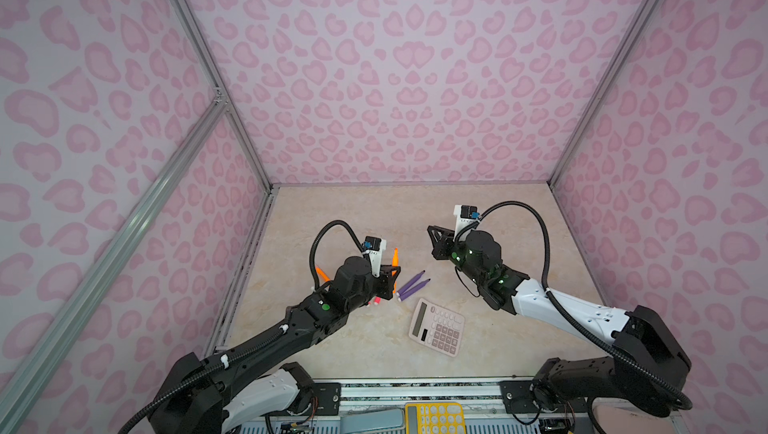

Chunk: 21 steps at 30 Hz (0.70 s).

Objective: Insert the pens into the pen caps
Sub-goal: 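Lift the pink cap toward the highlighter with right gripper while left gripper approaches, then lower the pink cap onto the orange highlighter tip with the right gripper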

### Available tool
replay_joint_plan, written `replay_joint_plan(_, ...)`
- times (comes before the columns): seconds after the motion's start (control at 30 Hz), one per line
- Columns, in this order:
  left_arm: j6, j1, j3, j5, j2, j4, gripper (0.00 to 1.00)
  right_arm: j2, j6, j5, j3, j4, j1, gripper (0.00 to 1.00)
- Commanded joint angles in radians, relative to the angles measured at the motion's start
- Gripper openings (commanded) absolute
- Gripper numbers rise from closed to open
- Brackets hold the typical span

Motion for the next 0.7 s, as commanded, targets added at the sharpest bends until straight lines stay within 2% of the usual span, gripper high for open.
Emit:
replay_joint_plan(0.0,0.051,-0.001,-0.035,-0.003,-0.031,0.109,0.04,0.037,0.008,-0.077,0.012,0.064,0.003,0.00)
replay_joint_plan(0.37,0.024,0.000,0.001,0.107,0.090,0.138,0.04,0.056,0.032,-0.114,0.019,0.078,-0.001,0.00)
replay_joint_plan(0.67,0.027,0.000,0.004,0.136,0.079,0.140,0.04,0.086,0.063,-0.144,0.026,0.105,0.016,0.00)
